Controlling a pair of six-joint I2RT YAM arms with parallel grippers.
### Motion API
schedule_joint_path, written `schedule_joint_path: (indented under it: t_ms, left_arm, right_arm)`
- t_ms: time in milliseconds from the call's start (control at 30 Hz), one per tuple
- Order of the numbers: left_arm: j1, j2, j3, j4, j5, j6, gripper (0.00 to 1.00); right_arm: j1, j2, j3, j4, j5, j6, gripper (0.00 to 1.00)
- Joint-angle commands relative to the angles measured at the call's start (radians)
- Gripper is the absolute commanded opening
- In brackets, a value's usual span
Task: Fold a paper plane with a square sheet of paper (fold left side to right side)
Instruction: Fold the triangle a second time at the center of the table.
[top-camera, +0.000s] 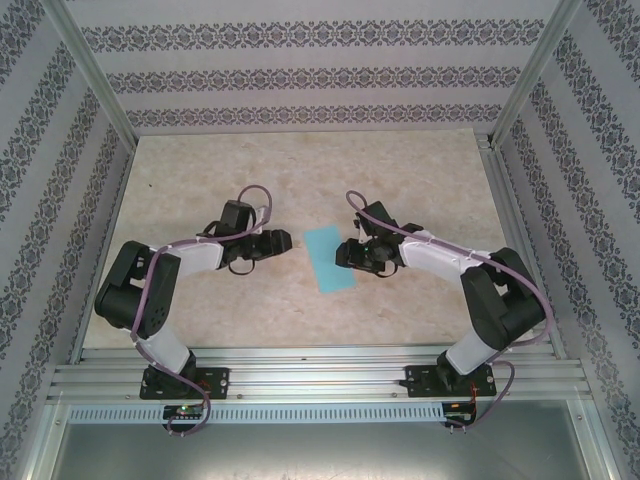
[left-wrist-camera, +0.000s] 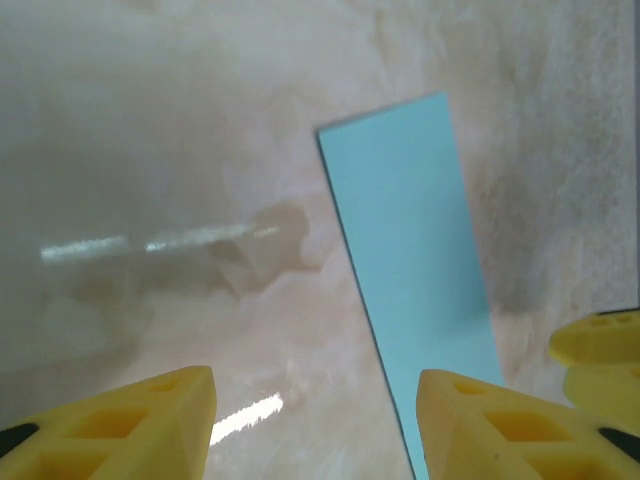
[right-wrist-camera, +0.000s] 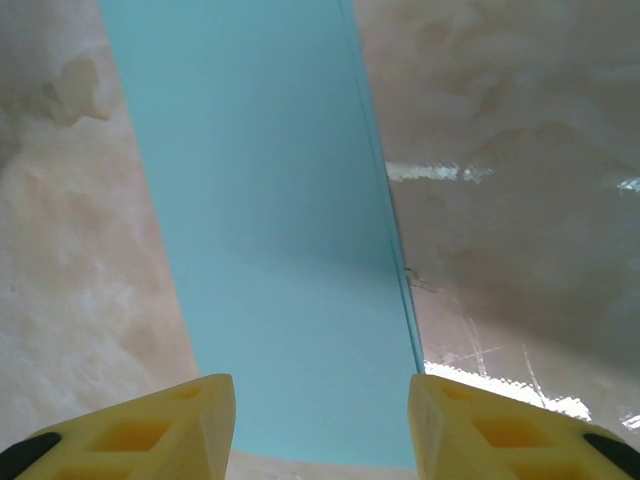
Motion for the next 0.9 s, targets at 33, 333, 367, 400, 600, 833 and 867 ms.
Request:
schedule_joint_path:
  t_ms: [33, 333, 367, 400, 600, 833, 867]
  left_arm:
    - [-0.026, -0.029, -0.024, 0.087, 0.013, -0.052, 0.57]
    - [-0.039, -0.033, -0.021, 0.050, -0.005, -0.031, 0.57]
    - [-0.040, -0.036, -0.018, 0.047, -0.006, -0.028, 0.57]
    - [-0.040, -0.037, -0.016, 0.041, -0.009, -0.023, 0.57]
    - [-0.042, -0.042, -0.010, 0.022, -0.019, -0.011, 0.57]
    - [-0.042, -0.044, -0.007, 0.012, -0.023, -0.003, 0.58]
    - [-0.042, -0.045, -0.006, 0.012, -0.023, -0.001, 0.57]
  right_arm:
    - [-0.003, 0.049, -0.013, -0.013, -0.011, -0.019, 0.50]
    - [0.018, 0.082, -0.033, 0.008, -0.012, 0.011, 0.54]
    - [0.020, 0.083, -0.036, 0.010, -0.015, 0.013, 0.54]
    - [0.023, 0.082, -0.039, 0.013, -0.016, 0.015, 0.54]
    - [0.062, 0.076, -0.064, 0.027, -0.024, 0.048, 0.52]
    - [0.100, 0.050, -0.088, 0.047, -0.021, 0.090, 0.49]
    - [0.105, 0.044, -0.090, 0.048, -0.021, 0.094, 0.49]
